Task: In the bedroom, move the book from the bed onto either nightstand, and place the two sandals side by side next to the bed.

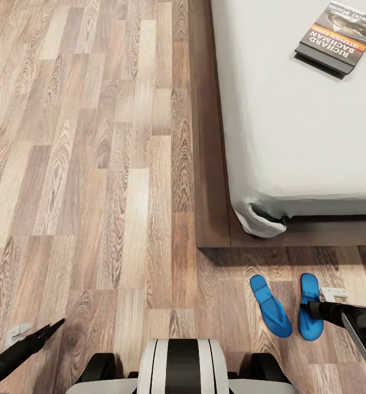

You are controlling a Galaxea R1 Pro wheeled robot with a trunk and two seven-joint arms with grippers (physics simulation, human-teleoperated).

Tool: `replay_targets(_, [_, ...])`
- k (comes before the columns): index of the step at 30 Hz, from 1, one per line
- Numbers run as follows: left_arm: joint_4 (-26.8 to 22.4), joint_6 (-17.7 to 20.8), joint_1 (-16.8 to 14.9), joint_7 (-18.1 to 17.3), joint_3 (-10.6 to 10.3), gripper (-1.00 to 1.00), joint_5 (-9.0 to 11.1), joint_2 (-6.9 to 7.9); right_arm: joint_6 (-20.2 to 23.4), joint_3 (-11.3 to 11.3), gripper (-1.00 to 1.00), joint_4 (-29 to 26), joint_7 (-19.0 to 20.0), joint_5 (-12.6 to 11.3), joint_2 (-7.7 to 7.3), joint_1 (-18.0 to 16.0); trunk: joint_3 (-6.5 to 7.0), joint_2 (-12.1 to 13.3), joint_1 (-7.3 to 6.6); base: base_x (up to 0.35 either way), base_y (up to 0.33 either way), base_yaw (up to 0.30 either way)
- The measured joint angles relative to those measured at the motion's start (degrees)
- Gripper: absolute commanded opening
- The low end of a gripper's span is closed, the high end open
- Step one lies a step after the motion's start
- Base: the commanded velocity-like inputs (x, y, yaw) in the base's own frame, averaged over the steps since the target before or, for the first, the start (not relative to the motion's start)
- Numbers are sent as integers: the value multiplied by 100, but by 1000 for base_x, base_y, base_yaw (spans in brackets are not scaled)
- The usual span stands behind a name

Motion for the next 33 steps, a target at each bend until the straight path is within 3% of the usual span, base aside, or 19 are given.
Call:
replay_targets(4, [-51, 218, -1, -1549, 1, 100, -1, 134, 0, 0, -100, 0, 0, 0, -3, 0, 0, 0, 0, 0, 0, 0])
replay_targets(7, [-208, 495, -2, -2018, -15, 100, 7, 179, 0, 0, -100, 0, 0, 1, -5, 0, 0, 0, 0, 0, 0, 0])
replay_targets(20, [-304, 589, 0, -2127, -28, 100, 11, 182, 0, 0, -100, 0, 0, 0, -8, -1, 0, 0, 0, 0, 0, 0])
replay_targets(28, [-304, 589, 0, -2117, -30, 100, 11, 182, 0, 0, -100, 0, 0, 1, -6, 0, -177, -10, 21, 0, 0, 0])
replay_targets(33, [-304, 589, 0, -2117, -28, 100, 11, 180, 0, 0, -100, 0, 0, 0, -8, 0, -177, -11, 21, 0, 0, 0])
